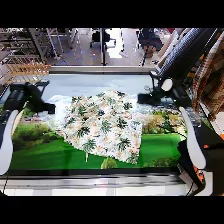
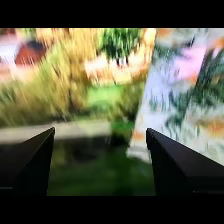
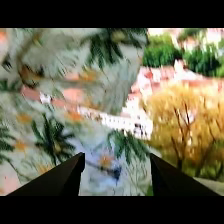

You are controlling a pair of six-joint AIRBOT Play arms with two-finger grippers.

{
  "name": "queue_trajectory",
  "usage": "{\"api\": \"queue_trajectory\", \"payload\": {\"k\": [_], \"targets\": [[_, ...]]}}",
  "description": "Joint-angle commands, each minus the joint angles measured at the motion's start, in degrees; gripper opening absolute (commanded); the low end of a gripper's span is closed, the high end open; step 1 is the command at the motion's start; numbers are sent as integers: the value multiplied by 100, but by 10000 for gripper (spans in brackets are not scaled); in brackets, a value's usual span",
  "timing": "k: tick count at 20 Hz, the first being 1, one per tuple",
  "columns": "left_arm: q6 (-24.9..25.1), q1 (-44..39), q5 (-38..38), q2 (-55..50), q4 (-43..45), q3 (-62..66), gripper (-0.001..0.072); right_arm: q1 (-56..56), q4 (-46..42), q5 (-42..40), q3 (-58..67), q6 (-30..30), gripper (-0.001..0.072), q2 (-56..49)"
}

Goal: Fold the clothes and pants, and hang the long-sleeved shirts on hangers.

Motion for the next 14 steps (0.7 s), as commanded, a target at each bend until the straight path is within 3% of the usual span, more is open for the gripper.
{"api": "queue_trajectory", "payload": {"k": [1, 4, 8, 11, 14], "targets": [[-4, 887, 1093, 59, -1770, -638, 618, -420, 442, 844, -1858, -240, 461, 977], [269, 1246, 927, 339, -2116, -1832, 618, -614, 1211, 385, -4369, -461, 463, 2328], [328, 1255, -199, 586, -2568, -2894, 619, -828, 2618, -142, -6717, -942, 463, 3427], [326, 1252, -664, 584, -3038, -3034, 621, -828, 3412, -634, -7576, -1266, 464, 3565], [173, 1252, -1040, 581, -3062, -3036, 621, -826, 3552, -966, -7827, -1281, 465, 3543]]}}
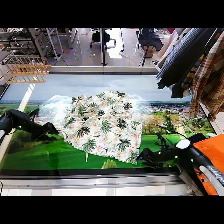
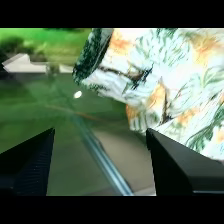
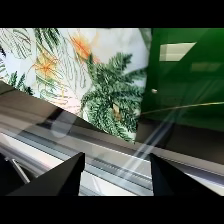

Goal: Fold the clothes and pants, and hang the long-sleeved shirts on hangers.

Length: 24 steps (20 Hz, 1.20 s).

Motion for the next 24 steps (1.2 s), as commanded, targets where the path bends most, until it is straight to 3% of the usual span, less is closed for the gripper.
{"api": "queue_trajectory", "payload": {"k": [1, 7, 11, 12, 13, 14, 15, 19, 22, 24], "targets": [[-166, 15, -610, 15, -275, -118, 621, 7, 516, -435, -535, -170, 465, 85], [-387, -254, -946, -101, -302, -118, 621, 468, 1263, -1224, -535, -363, 460, -380], [-640, -514, -1165, -232, -299, -116, 619, 1010, 1626, -1604, -535, -472, 278, -673], [-643, -568, -1178, -249, -297, -116, 575, 1113, 1672, -1773, -535, -474, 92, -667], [-640, -586, -1174, -256, -299, -116, 361, 1161, 1698, -1858, -533, -474, 10, -645], [-636, -584, -1165, -251, -297, -116, 92, 1167, 1685, -1864, -533, -485, 9, -601], [-588, -575, -1102, -245, -297, -101, 6, 1167, 1655, -1829, -533, -549, 8, -514], [321, -356, -127, 111, -280, 170, 6, 1167, 706, -1193, -175, -529, 6, 487], [1099, -201, 833, 826, -313, 726, 6, 1167, -785, -494, 673, -151, 7, 1779], [1174, -118, 1161, 1456, -470, 1209, 6, 1167, -1952, -55, 1613, 66, 7, 2754]]}}
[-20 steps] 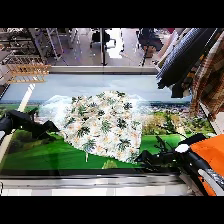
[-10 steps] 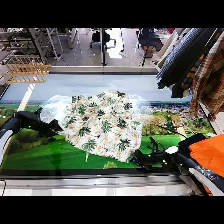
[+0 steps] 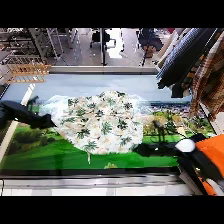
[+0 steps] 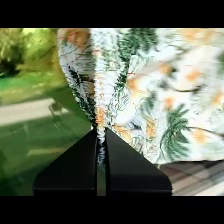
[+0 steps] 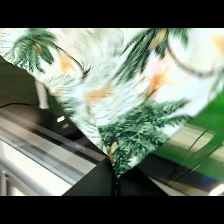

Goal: Fold the clothes and pants, and hang the long-sleeved shirts on hangers.

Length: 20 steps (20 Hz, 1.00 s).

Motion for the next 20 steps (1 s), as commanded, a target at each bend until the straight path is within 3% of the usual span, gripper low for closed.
{"api": "queue_trajectory", "payload": {"k": [1, 4, 7, 9, 13, 16, 20], "targets": [[557, 118, 942, 1005, -186, 826, 7, 7, -2144, 756, 1497, 341, 7, 1628], [540, 118, 1370, 2044, -387, 1864, 7, 7, -3064, 457, 3270, 339, 7, 2704], [310, 116, 1338, 3053, -1010, 2935, 6, 9, -3088, -295, 4861, 289, 7, 3169], [313, 114, 940, 3652, -1252, 3630, 5, 9, -3086, -647, 5740, 81, 7, 3167], [525, 111, -542, 4444, -1141, 4225, 4, 9, -3123, -1054, 6651, -142, 7, 2809], [404, 111, -625, 4269, -1143, 4028, 3, 9, -3626, -697, 6697, -131, 7, 2168], [-35, 74, 96, 3270, -1174, 2741, 5, 7, -3974, 767, 6472, 35, 8, 535]]}}
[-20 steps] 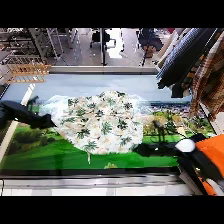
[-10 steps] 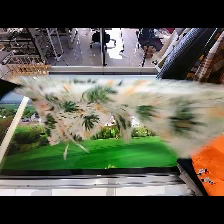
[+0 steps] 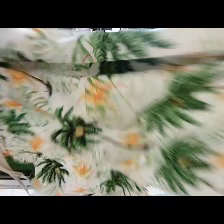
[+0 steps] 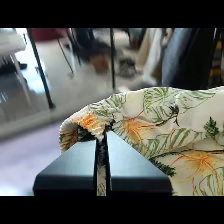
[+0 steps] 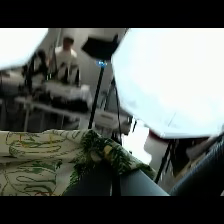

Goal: Fold the clothes and pants, and hang the long-sleeved shirts on hangers.

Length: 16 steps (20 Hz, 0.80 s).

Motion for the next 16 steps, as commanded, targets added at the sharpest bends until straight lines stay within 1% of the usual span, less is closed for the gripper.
{"api": "queue_trajectory", "payload": {"k": [1, 3, 5, 7, 8, 9, 10, 11, 13, 14, 16], "targets": [[-236, -107, 275, -820, -26, -1106, 5, 7, -201, 1143, -238, 81, 8, -1508], [-144, -341, 61, -1635, -24, -1978, 5, 4, -131, 1088, -717, 81, 8, -2590], [70, -636, -535, -2653, 22, -2549, 4, 4, -146, 555, -1104, 76, 8, -3751], [39, -835, -1368, -3847, 11, -2583, 5, -44, -136, -120, -1128, 120, 8, -4894], [-149, -885, -1709, -4439, -4, -2465, 5, -76, -155, -367, -1043, 330, 8, -5351], [-254, -890, -1816, -4937, -48, -2269, 5, -101, -129, -494, -940, 525, 8, -5654], [-369, -901, -1762, -5285, -46, -2031, 5, -103, -140, -518, -811, 664, 8, -5851], [-372, -909, -1683, -5534, -44, -1777, 5, -103, -170, -509, -713, 675, 8, -5919], [-367, -901, -1574, -5670, -20, -1377, 5, -103, -227, -313, -522, 678, 7, -5814], [-369, -870, -1464, -5633, -24, -1235, 5, -103, -234, -15, -411, 678, 7, -5698], [-365, -754, -789, -5571, 4, -916, 5, -103, -118, 933, -317, 680, 7, -5364]]}}
